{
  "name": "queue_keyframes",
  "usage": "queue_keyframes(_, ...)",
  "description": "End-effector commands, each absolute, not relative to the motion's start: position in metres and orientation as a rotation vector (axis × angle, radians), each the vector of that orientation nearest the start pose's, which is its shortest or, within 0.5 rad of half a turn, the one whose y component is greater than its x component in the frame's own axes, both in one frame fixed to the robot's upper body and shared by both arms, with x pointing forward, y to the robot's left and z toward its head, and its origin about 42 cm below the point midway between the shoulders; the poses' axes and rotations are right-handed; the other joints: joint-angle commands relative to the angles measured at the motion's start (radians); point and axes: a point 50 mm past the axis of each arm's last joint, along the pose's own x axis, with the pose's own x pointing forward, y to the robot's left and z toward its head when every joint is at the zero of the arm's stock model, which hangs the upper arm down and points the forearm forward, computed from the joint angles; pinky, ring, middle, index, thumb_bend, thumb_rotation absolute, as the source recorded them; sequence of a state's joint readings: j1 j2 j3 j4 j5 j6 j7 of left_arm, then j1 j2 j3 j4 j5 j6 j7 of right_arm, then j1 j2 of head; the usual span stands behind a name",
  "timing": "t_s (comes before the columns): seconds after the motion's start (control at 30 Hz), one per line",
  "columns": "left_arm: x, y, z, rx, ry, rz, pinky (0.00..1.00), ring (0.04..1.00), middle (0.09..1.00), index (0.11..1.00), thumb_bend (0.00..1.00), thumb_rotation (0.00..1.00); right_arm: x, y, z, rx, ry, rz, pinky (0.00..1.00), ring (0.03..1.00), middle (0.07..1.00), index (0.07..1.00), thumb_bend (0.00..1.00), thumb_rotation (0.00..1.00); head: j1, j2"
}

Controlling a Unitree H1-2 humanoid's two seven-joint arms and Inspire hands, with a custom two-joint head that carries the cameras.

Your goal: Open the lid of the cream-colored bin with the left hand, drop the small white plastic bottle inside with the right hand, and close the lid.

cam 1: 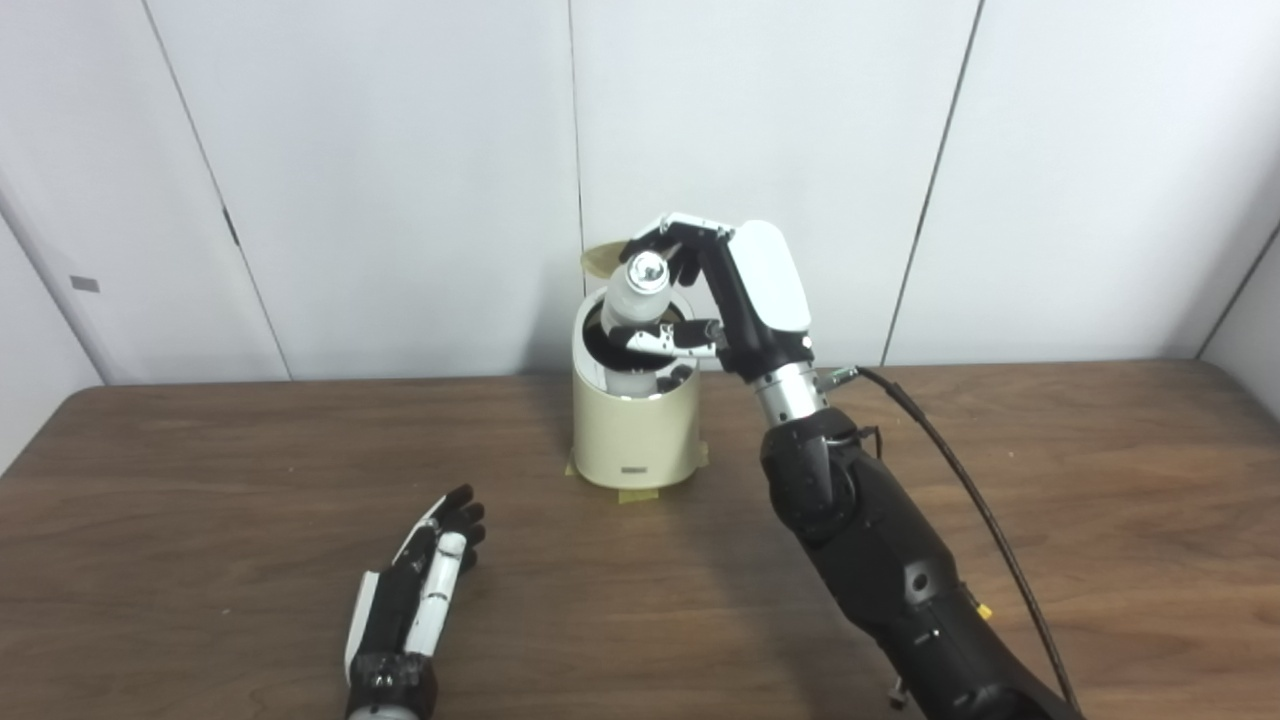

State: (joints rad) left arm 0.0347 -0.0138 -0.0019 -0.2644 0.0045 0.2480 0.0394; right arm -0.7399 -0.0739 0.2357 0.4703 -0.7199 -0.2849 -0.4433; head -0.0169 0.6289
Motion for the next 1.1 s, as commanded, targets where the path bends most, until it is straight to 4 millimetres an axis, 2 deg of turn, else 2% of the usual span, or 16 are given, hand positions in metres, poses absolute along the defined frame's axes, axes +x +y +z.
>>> queue_keyframes(0.0, 0.270, 0.208, 0.152, -0.006, -0.027, 0.044, 0.88, 0.871, 0.870, 0.904, 0.61, 0.78, 0.473, -0.114, 0.288, -0.737, -0.884, -0.060, 0.34, 0.400, 0.489, 0.517, 0.50, 0.00, 0.000, 0.000)
queue_keyframes(0.6, 0.270, 0.208, 0.152, -0.007, -0.026, 0.046, 0.88, 0.870, 0.871, 0.906, 0.61, 0.79, 0.475, -0.113, 0.280, -0.748, -0.856, -0.043, 0.35, 0.403, 0.493, 0.509, 0.50, 0.00, 0.004, 0.003)
queue_keyframes(1.07, 0.269, 0.208, 0.152, -0.006, -0.027, 0.052, 0.89, 0.870, 0.868, 0.909, 0.62, 0.78, 0.477, -0.114, 0.266, -0.788, -0.813, -0.041, 0.35, 0.403, 0.490, 0.509, 0.50, 0.00, 0.014, -0.005)
